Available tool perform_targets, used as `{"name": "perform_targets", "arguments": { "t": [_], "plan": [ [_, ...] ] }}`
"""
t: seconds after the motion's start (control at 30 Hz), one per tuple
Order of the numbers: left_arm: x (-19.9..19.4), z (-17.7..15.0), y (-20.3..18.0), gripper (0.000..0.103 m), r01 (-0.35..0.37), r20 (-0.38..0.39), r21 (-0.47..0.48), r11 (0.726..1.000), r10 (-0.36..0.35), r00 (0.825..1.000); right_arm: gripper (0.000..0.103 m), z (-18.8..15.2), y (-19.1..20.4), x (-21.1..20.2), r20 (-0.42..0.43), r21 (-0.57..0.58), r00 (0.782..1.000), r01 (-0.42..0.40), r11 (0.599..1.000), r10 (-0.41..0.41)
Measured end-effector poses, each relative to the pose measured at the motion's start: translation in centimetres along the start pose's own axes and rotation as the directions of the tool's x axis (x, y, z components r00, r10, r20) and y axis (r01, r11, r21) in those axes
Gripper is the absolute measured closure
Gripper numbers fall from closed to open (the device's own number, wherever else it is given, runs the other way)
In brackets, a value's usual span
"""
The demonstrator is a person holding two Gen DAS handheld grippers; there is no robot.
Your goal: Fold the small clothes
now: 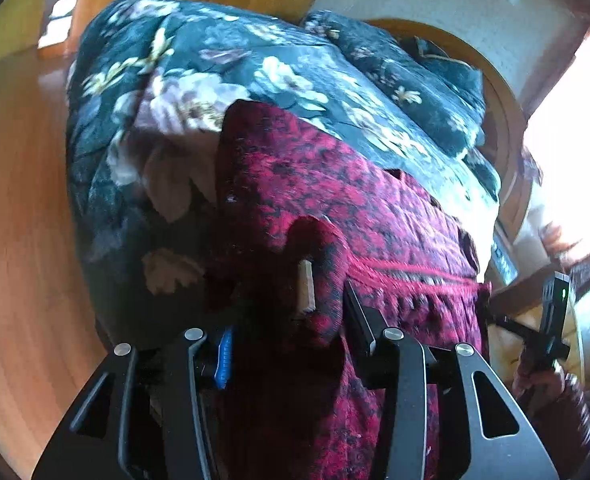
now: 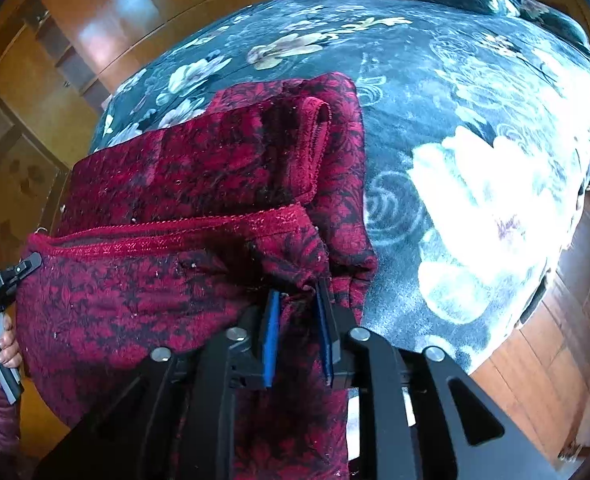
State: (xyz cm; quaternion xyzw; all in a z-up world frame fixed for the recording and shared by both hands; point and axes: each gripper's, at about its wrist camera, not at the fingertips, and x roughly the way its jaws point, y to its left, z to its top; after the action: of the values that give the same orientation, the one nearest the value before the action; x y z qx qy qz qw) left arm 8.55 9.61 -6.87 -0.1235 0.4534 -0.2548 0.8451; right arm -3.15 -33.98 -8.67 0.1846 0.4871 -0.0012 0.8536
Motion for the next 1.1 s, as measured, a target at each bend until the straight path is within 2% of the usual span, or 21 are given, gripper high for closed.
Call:
{"name": "perform_targets", "arguments": {
  "t": [0.03,0.13,0.2,0.3,0.5,0.57,0.67,1.1],
  "plan": [
    [-0.1,-0.2,-0.5,0.06,-0.004,0.0,0.028,1.0,0.004,1.0,0.079,0.0,0.1,0.1,0.001,-0.005,1.0,-0.009,1.0,0.009],
    [-0.4,-0.5,-1.8,0.077,-0.027,0.015,0.086,0.996,0.025,1.0,0.064,0.1,0.4,0.4,0.009,-0.014,1.0,-0.025,1.0,0.026],
    [-0.8,-0.8,-2.5,0.083,-0.054,0.043,0.122,0.991,0.049,0.998,0.062,0.0,1.0,0.5,0.012,-0.032,1.0,-0.006,0.999,0.007],
    [-1.5,-1.3,-3.5,0.086,-0.102,0.079,0.162,0.981,0.09,0.993,0.061,-0.3,1.3,0.4,0.017,-0.042,1.0,0.012,0.999,-0.011],
    [-3.0,-2.2,-5.1,0.088,-0.197,0.147,0.209,0.958,0.168,0.975,0.076,-0.4,1.5,0.2,0.018,-0.043,0.999,0.05,0.998,-0.049],
    [-3.4,-2.3,-5.4,0.089,-0.21,0.16,0.213,0.954,0.178,0.971,0.083,-0.5,1.6,-0.2,0.022,-0.042,0.998,0.059,0.997,-0.059],
    [-4.2,-2.5,-6.1,0.089,-0.234,0.187,0.22,0.947,0.194,0.963,0.087,-0.4,2.0,-0.9,0.036,-0.051,0.997,0.062,0.997,-0.061],
    [-7.1,-3.3,-7.7,0.089,-0.261,0.247,0.23,0.938,0.203,0.947,0.09,-1.0,3.9,-4.9,0.112,-0.121,0.993,0.054,0.991,-0.04]
  ]
}}
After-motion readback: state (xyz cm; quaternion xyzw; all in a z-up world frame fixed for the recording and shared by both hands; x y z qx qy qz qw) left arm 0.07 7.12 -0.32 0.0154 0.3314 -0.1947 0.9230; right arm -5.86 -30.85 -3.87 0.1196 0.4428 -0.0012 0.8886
